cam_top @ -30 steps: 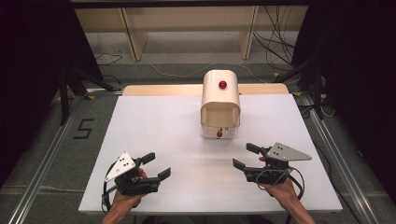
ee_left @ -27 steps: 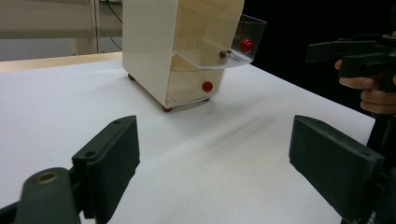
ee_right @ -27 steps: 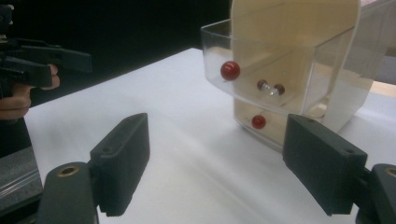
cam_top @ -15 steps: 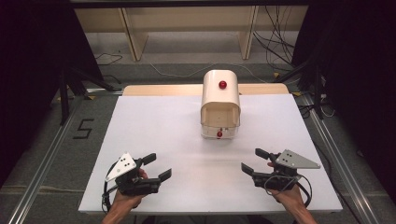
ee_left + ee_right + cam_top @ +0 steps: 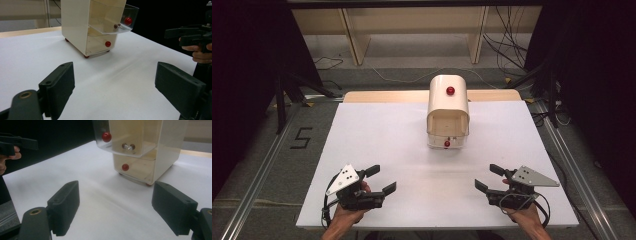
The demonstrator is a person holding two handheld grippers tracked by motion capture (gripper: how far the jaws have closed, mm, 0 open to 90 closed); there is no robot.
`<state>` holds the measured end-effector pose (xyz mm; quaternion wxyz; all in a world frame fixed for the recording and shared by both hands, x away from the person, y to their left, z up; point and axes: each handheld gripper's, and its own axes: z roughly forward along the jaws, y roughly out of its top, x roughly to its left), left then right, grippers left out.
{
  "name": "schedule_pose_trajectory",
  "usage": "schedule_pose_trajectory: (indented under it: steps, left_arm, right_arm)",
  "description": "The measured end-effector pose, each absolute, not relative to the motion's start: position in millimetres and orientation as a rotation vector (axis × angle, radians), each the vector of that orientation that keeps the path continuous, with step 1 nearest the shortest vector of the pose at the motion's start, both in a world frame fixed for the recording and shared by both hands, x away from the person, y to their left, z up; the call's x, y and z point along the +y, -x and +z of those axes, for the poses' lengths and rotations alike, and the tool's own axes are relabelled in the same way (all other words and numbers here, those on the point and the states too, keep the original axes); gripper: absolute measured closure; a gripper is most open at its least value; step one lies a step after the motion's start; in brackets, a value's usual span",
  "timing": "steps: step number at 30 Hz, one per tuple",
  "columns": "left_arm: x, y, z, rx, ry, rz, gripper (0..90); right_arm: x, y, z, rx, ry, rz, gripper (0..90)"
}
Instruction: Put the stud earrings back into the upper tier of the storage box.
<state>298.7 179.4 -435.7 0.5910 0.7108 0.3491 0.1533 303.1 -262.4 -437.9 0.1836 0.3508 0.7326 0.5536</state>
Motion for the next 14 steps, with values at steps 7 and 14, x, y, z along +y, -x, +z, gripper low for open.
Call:
schedule_pose_trajectory:
  steps: [7, 14]
  left_arm:
    - [180.0, -298.7, -435.0, 0.809, -1.651, 0.362, 15.8]
    - [179.9, -298.7, -435.1, 0.808, -1.651, 0.362, 15.8]
  right_arm:
    - [-266.5, -304.3, -435.7, 2.037, -1.000, 1.572, 23.0]
    - [-265.1, -305.3, -437.1, 2.050, -0.998, 1.565, 23.0]
